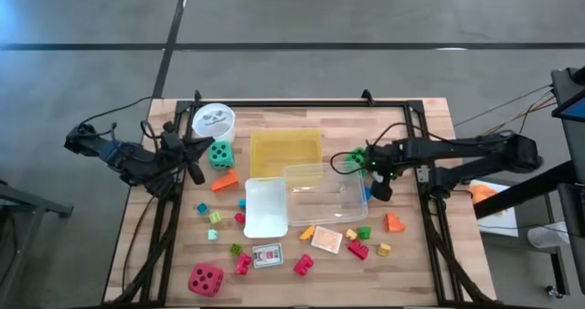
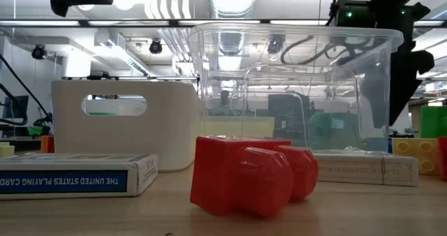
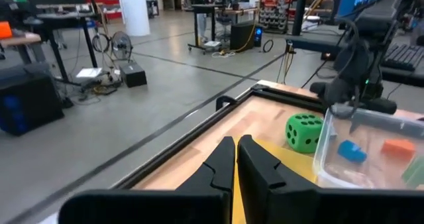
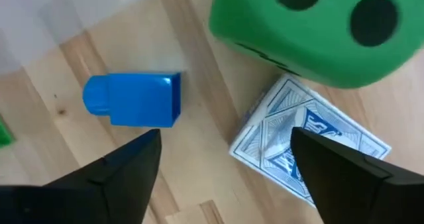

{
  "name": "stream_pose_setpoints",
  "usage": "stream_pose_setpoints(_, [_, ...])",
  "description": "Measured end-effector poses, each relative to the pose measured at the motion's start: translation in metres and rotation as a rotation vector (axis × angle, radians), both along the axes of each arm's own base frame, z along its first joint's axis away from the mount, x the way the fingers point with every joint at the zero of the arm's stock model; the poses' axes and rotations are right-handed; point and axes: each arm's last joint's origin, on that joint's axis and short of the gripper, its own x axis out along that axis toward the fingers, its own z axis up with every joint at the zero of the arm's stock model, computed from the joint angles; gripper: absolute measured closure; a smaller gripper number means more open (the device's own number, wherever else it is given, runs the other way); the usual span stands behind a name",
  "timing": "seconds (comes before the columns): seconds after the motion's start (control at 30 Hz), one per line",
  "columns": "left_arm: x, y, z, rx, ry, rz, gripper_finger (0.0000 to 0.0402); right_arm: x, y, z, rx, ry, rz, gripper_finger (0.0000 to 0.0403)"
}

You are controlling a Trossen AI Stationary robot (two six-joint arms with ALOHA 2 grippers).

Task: Pick & Place Toys
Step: Put the blue game card pack into the transparent bin

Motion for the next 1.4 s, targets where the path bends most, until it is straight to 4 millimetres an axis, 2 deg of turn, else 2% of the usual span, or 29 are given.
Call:
stream_pose_setpoints(0.1, [0.001, -0.001, -0.003, -0.062, -0.025, 0.0, 0.0387, 0.002, 0.0, -0.005, 0.007, 0.03, -0.019, 0.0051])
stream_pose_setpoints(0.4, [0.003, -0.002, 0.001, -0.181, -0.122, -0.016, 0.0387, 0.0, 0.0, -0.005, 0.078, 0.049, -0.542, 0.0044])
stream_pose_setpoints(0.5, [0.004, -0.002, 0.002, -0.184, -0.131, -0.016, 0.0387, -0.004, -0.002, -0.002, 0.004, 0.032, -0.625, 0.0044])
stream_pose_setpoints(0.77, [0.004, -0.003, 0.003, -0.187, -0.14, -0.013, 0.0387, -0.005, -0.006, -0.002, -0.137, 0.056, -0.513, 0.0044])
stream_pose_setpoints(1.4, [0.005, -0.003, 0.003, -0.211, -0.158, -0.01, 0.0387, 0.001, -0.007, 0.007, -0.129, 0.002, -0.516, 0.0044])
